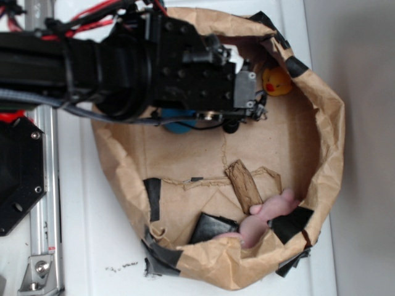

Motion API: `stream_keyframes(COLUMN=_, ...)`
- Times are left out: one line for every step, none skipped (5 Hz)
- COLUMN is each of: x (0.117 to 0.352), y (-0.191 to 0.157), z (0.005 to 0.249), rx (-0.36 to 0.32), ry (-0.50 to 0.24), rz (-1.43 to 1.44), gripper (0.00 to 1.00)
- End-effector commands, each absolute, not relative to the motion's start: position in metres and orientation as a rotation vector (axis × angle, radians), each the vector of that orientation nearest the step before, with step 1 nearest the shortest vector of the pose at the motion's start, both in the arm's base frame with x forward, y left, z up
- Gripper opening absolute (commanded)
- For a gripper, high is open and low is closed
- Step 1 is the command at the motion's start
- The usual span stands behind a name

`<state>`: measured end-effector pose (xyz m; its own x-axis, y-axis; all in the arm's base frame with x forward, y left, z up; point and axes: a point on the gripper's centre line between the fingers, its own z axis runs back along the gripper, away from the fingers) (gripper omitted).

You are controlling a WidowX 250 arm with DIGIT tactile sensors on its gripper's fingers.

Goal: Grab the blue block.

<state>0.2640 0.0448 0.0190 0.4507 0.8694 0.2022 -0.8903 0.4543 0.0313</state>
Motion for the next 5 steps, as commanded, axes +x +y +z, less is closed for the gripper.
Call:
stream_keyframes(x=0.261, y=0.058, z=0.114, rx=0.009, ry=-0.302, rz=0.862, gripper=0.00)
stream_keyframes(x=0.255, y=0.059, z=0.164, rx=-0.041, ry=-0.384, rz=0.737, gripper=0.00)
stream_keyframes(x=0.262, y=0.049, z=0.184, rx=0.002, ry=-0.366, rz=0.582, gripper=0.00)
stream_keyframes(x=0.271, y=0.037, z=0.180, rx=0.019, ry=-0.342, rz=0.509, gripper=0.00)
stream_keyframes(x=0.275, y=0.027, z=0.174, rx=0.040, ry=-0.350, rz=0.464, gripper=0.00)
